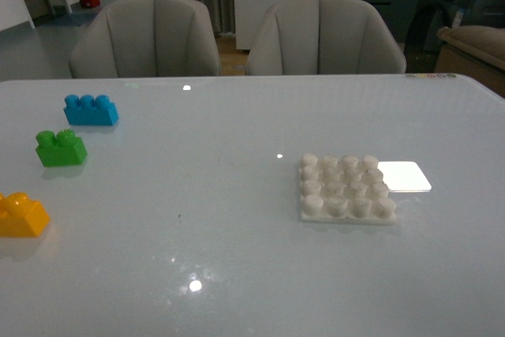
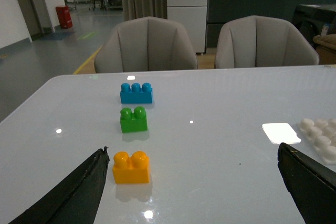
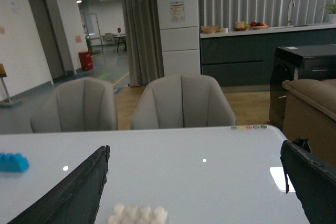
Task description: Insert yellow block into base center
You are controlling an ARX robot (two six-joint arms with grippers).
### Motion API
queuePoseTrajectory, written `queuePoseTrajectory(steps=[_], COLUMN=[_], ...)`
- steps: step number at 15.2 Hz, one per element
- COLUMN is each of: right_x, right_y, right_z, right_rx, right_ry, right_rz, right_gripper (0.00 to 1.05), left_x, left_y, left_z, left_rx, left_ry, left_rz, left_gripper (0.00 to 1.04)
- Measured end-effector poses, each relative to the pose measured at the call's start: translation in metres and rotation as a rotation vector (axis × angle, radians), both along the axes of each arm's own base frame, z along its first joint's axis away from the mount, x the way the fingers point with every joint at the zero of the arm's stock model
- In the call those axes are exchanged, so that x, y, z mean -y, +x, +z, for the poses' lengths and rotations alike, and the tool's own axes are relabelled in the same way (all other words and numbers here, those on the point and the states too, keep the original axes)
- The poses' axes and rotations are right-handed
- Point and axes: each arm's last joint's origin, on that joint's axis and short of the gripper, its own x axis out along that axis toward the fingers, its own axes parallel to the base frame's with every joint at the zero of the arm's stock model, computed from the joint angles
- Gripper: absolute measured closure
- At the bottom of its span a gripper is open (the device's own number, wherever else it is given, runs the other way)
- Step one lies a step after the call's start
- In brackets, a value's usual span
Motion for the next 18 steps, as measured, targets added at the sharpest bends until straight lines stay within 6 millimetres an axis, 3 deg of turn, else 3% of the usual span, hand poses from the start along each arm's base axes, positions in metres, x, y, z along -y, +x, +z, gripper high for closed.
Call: queuePoseTrajectory(steps=[1, 3, 6, 8, 11, 12, 14, 18], right_x=[0.001, -0.001, -0.007, -0.018, -0.048, -0.056, -0.071, -0.083], right_y=[0.028, 0.093, 0.192, 0.227, 0.241, 0.243, 0.248, 0.259], right_z=[0.015, 0.016, -0.026, -0.066, -0.135, -0.145, -0.157, -0.165], right_rx=[0.023, -0.122, -0.439, -0.626, -0.894, -0.933, -0.963, -0.985], right_ry=[0.018, 0.067, 0.113, 0.128, 0.128, 0.131, 0.145, 0.194], right_rz=[-0.021, -0.071, -0.154, -0.155, -0.12, -0.112, -0.087, -0.047], right_gripper=[0.06, 0.06, 0.06, 0.06, 0.06, 0.06, 0.06, 0.06], left_x=[0.0, 0.0, 0.0, 0.0, 0.0, 0.0, 0.0, 0.0], left_y=[0.0, 0.0, 0.0, 0.0, 0.0, 0.0, 0.0, 0.0], left_z=[0.0, 0.0, 0.0, 0.0, 0.0, 0.0, 0.0, 0.0], left_rx=[0.0, 0.0, 0.0, 0.0, 0.0, 0.0, 0.0, 0.0], left_ry=[0.0, 0.0, 0.0, 0.0, 0.0, 0.0, 0.0, 0.0], left_rz=[0.0, 0.0, 0.0, 0.0, 0.0, 0.0, 0.0, 0.0], left_gripper=[0.07, 0.07, 0.07, 0.07, 0.07, 0.07, 0.07, 0.07])
